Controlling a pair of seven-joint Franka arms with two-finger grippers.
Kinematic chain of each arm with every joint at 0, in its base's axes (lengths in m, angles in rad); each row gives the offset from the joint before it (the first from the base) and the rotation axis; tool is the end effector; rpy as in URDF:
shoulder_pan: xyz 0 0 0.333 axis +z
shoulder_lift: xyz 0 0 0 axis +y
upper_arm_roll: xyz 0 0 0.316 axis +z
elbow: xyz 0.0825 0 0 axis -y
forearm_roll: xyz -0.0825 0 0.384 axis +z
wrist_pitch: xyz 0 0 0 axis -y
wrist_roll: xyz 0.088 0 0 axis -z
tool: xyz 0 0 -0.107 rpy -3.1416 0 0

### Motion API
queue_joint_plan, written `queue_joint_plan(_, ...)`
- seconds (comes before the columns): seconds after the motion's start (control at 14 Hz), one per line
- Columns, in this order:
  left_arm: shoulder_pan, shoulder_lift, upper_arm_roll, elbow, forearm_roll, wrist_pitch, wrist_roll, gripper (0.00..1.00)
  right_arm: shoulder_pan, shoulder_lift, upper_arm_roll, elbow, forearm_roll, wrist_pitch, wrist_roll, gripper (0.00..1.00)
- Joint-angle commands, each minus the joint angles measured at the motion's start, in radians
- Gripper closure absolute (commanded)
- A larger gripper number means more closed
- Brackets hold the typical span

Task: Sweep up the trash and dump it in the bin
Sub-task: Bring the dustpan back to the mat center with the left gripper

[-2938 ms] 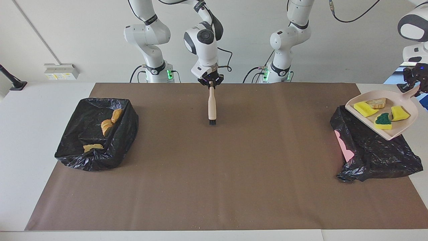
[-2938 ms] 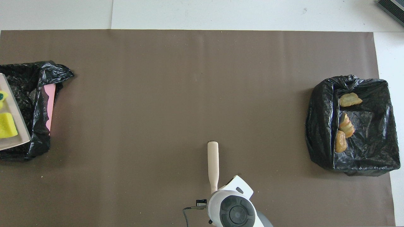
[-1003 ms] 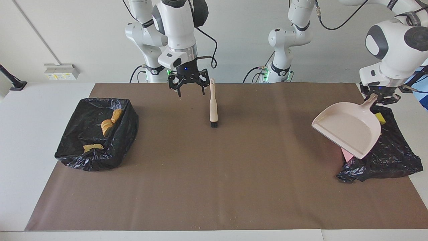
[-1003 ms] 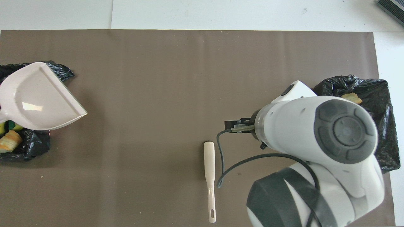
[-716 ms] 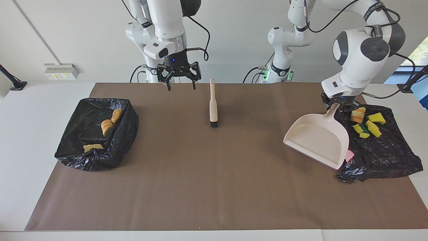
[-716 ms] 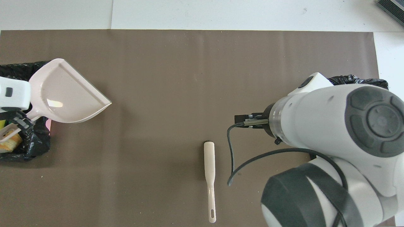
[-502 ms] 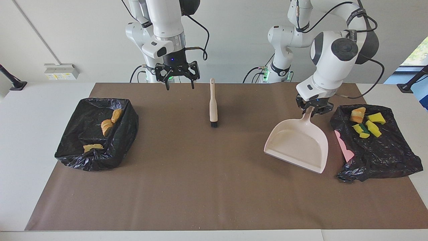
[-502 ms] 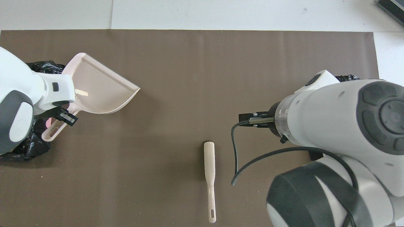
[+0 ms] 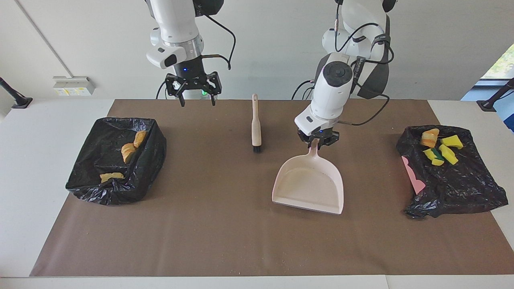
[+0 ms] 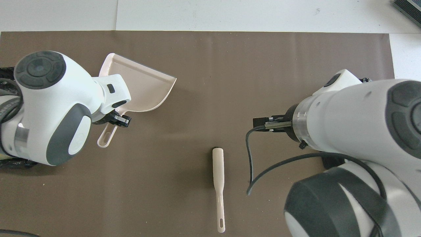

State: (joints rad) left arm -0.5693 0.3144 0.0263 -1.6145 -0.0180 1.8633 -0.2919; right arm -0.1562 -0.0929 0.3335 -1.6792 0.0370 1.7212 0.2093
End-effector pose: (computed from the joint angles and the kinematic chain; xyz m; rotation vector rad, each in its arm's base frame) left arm 0.5511 -0.3362 0.4382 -3.0980 0.3836 0.0991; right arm 0.5306 0.1071 0.6347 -3.1037 0.0536 -0.1961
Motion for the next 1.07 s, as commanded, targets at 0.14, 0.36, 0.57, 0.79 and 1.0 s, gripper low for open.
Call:
queue_joint_plan(0.14,-0.082,0.164,0.021,0.211,-0.048,0.011,-0.177,1.0,0.069,0.015,-0.224,0.127,-0.041,-0.169,-0.176,0.0)
queue_joint_plan(0.36,-0.102,0.314,0.021,0.382,-0.053,0.013,-0.234,1.0,0.217,0.007,-0.405,0.127,-0.039,-0.17,-0.171,0.0)
queue_joint_plan(0.57,-0.104,0.371,-0.002,0.424,-0.054,0.095,-0.302,1.0,0.201,-0.005,-0.403,0.118,-0.039,-0.225,-0.192,0.0)
queue_joint_plan(0.79,-0.103,0.39,-0.017,0.412,-0.098,0.119,-0.303,1.0,0.182,0.004,-0.396,0.125,-0.04,-0.226,-0.252,0.0)
queue_joint_plan(1.0,-0.103,0.381,-0.017,0.377,-0.138,0.137,-0.3,0.92,0.182,0.015,-0.364,0.128,-0.065,-0.236,-0.248,0.0)
